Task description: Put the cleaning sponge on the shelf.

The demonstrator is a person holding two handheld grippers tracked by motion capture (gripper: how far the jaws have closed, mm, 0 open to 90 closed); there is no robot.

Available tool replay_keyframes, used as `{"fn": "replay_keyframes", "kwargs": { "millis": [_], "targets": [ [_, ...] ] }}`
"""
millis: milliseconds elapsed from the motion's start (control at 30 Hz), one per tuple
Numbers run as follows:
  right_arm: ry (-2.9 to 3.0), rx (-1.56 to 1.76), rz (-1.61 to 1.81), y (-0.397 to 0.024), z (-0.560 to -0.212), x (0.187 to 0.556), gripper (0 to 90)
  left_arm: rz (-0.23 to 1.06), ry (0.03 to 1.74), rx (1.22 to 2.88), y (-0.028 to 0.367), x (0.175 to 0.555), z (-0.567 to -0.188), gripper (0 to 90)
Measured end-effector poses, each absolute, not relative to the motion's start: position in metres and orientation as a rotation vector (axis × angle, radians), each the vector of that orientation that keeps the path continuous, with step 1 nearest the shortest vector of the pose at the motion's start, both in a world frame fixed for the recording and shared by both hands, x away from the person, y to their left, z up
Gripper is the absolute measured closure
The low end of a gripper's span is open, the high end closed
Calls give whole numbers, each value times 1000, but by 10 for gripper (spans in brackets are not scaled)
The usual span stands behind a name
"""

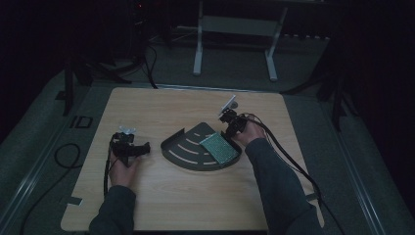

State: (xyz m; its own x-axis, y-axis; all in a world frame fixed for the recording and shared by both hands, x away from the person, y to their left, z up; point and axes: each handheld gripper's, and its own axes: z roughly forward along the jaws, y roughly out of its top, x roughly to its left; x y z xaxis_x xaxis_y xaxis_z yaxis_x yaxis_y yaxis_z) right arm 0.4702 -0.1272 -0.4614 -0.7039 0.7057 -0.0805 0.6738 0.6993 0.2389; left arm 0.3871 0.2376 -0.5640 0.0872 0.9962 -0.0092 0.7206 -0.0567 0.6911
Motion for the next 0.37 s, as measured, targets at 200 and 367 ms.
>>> {"fn": "replay_keyframes", "kwargs": {
  "millis": [200, 367],
  "targets": [
    [2727, 1129, 343, -136, -453, 468, 686, 667, 1687, 1834, 238, 387, -564, 53],
    [2704, 1150, 388, -154, -451, 463, 641, 667, 1687, 1834, 237, 387, -564, 53]
  ]
}}
